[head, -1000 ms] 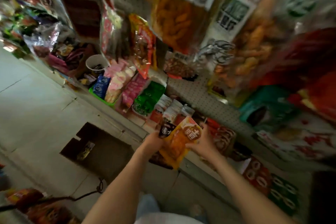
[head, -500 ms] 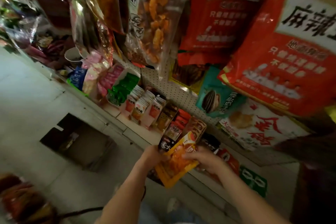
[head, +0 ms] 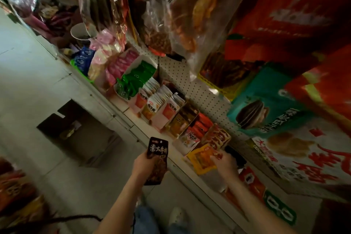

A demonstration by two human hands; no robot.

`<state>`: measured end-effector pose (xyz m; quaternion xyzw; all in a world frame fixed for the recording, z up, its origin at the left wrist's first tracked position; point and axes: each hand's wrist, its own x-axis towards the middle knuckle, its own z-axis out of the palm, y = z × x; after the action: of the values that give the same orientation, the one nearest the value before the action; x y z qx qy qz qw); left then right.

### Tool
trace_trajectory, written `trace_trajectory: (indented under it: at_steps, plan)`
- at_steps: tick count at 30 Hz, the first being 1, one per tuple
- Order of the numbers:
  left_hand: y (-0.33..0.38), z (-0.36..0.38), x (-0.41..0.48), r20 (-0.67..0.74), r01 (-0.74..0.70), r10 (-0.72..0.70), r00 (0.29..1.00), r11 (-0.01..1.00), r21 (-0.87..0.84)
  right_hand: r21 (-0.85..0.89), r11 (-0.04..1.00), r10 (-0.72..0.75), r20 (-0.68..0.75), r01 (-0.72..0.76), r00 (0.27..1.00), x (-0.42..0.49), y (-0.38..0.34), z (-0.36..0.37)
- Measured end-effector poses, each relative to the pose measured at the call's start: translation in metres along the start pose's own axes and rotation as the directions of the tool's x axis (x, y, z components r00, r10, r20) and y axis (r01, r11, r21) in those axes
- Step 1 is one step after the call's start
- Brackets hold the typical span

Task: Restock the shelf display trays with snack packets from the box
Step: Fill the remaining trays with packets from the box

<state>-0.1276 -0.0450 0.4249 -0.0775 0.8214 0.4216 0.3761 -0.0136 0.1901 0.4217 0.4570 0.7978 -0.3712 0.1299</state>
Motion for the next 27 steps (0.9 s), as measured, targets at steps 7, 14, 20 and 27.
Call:
trace_trajectory:
  at_steps: [7, 14, 20, 27]
  plan:
    - [-0.045, 0.028, 0.064, 0.059, 0.083, -0.075, 0.995, 0.985, -0.152, -0.252, 0.967, -0.075, -0.102, 0.047, 0.992, 0.068, 0.026, 0.054]
    - [-0.063, 0.053, 0.087, 0.167, 0.181, -0.132, 0.977, 0.927, -0.328, -0.533, 0.838, -0.158, -0.028, 0.119, 0.987, 0.09, 0.047, 0.09]
    - [-0.071, 0.067, 0.094, 0.2, 0.213, -0.145, 0.969, 0.901, -0.377, -0.59, 0.806, -0.101, -0.205, -0.04, 0.974, 0.1, 0.051, 0.092]
    - [-0.059, 0.094, 0.092, 0.277, 0.15, -0.069, 0.958, 0.948, -0.282, -0.361, 0.929, -0.177, -0.242, 0.08, 0.954, 0.086, 0.04, 0.079]
